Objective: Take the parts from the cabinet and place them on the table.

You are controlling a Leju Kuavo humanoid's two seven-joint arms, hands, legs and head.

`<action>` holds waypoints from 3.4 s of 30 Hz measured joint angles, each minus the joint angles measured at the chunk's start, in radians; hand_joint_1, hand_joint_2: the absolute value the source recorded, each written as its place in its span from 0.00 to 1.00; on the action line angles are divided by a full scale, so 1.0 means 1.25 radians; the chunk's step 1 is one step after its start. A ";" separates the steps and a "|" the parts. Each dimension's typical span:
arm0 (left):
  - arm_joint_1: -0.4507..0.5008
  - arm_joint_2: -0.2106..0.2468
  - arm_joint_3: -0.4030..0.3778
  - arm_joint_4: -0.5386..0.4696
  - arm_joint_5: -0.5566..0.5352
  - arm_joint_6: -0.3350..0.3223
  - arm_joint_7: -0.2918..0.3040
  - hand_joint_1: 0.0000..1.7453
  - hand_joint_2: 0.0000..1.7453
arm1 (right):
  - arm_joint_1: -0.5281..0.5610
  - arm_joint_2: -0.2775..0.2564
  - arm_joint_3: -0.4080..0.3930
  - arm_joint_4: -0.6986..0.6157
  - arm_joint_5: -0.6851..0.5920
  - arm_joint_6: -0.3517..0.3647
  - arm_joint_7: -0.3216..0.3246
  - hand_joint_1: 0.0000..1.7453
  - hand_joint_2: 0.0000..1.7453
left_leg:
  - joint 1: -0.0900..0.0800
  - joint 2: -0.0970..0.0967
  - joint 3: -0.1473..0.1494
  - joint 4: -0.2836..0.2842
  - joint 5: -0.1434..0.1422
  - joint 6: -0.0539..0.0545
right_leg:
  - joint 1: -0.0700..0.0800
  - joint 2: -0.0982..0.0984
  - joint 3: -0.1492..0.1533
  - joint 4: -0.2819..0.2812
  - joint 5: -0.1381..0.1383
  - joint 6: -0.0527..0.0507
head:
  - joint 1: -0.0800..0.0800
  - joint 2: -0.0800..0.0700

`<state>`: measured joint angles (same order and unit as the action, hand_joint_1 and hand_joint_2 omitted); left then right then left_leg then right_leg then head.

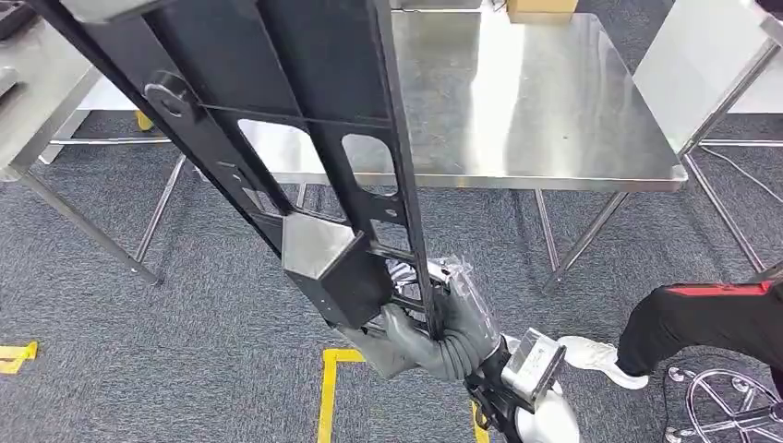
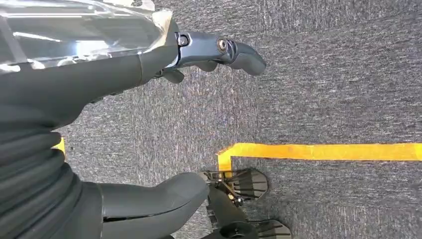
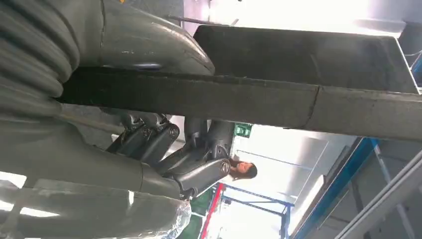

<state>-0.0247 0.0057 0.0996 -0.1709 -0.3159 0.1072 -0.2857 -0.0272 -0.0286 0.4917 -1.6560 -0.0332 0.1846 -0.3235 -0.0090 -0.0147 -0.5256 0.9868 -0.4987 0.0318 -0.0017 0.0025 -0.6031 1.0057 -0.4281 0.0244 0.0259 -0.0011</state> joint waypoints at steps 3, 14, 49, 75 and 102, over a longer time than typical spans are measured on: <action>0.000 0.000 0.000 0.000 -0.001 0.011 0.000 0.00 1.00 | 0.000 0.000 0.000 0.000 -0.002 0.000 0.000 1.00 1.00 | -0.003 0.000 0.001 0.001 -0.001 0.001 | -0.004 0.000 0.001 -0.001 0.000 0.001 | 0.000 0.000; 0.000 -0.001 0.000 0.000 -0.005 0.021 0.003 0.00 1.00 | 0.000 0.002 0.001 -0.001 -0.005 0.000 0.001 1.00 1.00 | -0.001 0.001 0.010 -0.012 0.007 0.026 | -0.008 0.000 0.000 -0.001 -0.001 0.017 | 0.000 0.000; -0.004 -0.007 0.000 -0.001 -0.010 0.022 0.004 0.00 1.00 | 0.001 -0.005 0.002 0.005 -0.007 -0.006 0.002 1.00 1.00 | 0.013 0.024 -0.010 -0.002 0.018 0.019 | -0.013 0.009 -0.113 0.218 -0.093 0.006 | 0.003 0.000; -0.007 -0.009 -0.001 -0.002 -0.011 0.021 0.004 0.00 1.00 | 0.003 -0.005 0.002 0.011 -0.007 -0.006 0.001 1.00 1.00 | 0.029 -0.028 -0.010 0.012 0.007 -0.011 | -0.024 0.114 -0.009 -0.009 0.013 0.037 | 0.000 0.000; -0.006 -0.009 0.001 -0.004 -0.012 0.009 0.009 0.00 1.00 | -0.006 -0.010 0.008 0.024 -0.006 -0.011 0.000 1.00 1.00 | 0.045 0.046 0.033 -0.055 0.031 -0.006 | -0.043 -0.002 -0.049 0.144 -0.063 0.061 | 0.003 0.000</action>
<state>-0.0317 -0.0057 0.1011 -0.1755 -0.3304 0.1190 -0.2743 -0.0351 -0.0412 0.5016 -1.6258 -0.0404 0.1705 -0.3235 0.0473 0.0425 -0.4838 0.9178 -0.4594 0.0249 -0.0551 0.0000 -0.6648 1.1852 -0.5070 0.1003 0.0301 -0.0011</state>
